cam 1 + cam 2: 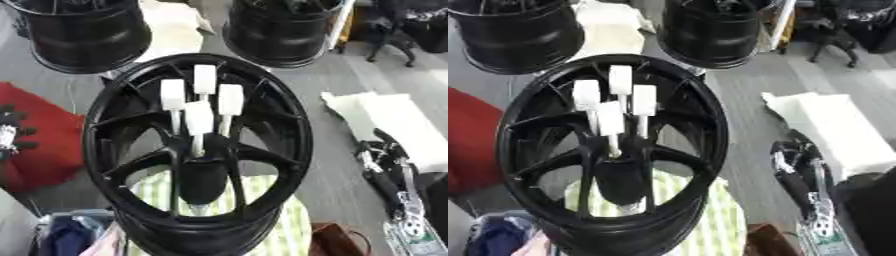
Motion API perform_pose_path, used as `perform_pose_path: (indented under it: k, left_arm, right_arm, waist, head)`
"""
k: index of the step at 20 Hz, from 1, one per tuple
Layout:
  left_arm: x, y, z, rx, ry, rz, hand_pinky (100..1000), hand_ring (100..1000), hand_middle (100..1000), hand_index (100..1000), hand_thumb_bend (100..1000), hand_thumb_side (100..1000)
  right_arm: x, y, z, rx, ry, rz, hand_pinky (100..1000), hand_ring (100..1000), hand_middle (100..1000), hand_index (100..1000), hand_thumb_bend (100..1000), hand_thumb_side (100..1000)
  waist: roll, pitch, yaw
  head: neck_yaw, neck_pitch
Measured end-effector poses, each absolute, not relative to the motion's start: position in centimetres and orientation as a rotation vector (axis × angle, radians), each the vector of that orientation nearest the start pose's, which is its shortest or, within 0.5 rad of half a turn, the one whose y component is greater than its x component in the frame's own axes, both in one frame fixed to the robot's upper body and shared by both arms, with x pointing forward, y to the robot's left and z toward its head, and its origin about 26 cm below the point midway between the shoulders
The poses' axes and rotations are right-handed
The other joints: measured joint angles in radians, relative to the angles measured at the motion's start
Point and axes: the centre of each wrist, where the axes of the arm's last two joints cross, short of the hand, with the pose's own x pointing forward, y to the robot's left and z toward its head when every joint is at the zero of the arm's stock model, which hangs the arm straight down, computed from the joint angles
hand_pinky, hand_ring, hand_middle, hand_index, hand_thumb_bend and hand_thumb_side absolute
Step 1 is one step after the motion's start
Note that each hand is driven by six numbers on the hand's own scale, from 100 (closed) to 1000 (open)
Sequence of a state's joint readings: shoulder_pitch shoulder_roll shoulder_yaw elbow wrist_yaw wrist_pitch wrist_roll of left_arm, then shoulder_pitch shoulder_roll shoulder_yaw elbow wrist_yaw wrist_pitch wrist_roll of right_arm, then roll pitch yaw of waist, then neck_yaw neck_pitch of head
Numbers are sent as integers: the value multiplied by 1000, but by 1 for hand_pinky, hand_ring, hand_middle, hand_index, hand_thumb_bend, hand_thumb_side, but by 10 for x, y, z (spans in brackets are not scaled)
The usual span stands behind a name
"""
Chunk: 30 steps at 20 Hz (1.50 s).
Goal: Pull the pin out of the wheel hub.
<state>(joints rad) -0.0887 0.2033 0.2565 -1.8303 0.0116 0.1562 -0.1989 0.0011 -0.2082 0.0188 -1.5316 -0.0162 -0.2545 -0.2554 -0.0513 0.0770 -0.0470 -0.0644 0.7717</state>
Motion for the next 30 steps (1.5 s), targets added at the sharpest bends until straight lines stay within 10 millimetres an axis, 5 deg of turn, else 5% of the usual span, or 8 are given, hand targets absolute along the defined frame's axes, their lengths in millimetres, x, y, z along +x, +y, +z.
perform_pose_path:
  k: [9,17,23,30]
  left_arm:
    - [297,371,168,379,-1926,-316,709,749,785,904,210,558]
    - [322,389,249,500,-2017,-823,739,746,780,896,215,605]
    - [345,375,292,454,-1916,-1318,769,751,781,891,210,601]
    - [378,330,312,367,-1686,-1816,793,762,798,898,244,590]
  right_arm:
    - [273,-292,-14,-309,-1793,-42,657,599,636,881,197,397]
    - [271,-293,-16,-315,-1786,-37,657,598,636,881,197,398]
    - [270,-295,-17,-318,-1780,-28,657,598,636,881,198,398]
    - [267,-296,-20,-318,-1768,-18,657,598,636,881,197,398]
  waist:
    - [8,-2,0]
    - [20,-7,-11]
    - [25,-17,-29]
    - [32,-29,-38]
  head:
    - [0,0]
    - [1,0]
    - [7,0]
    - [15,0]
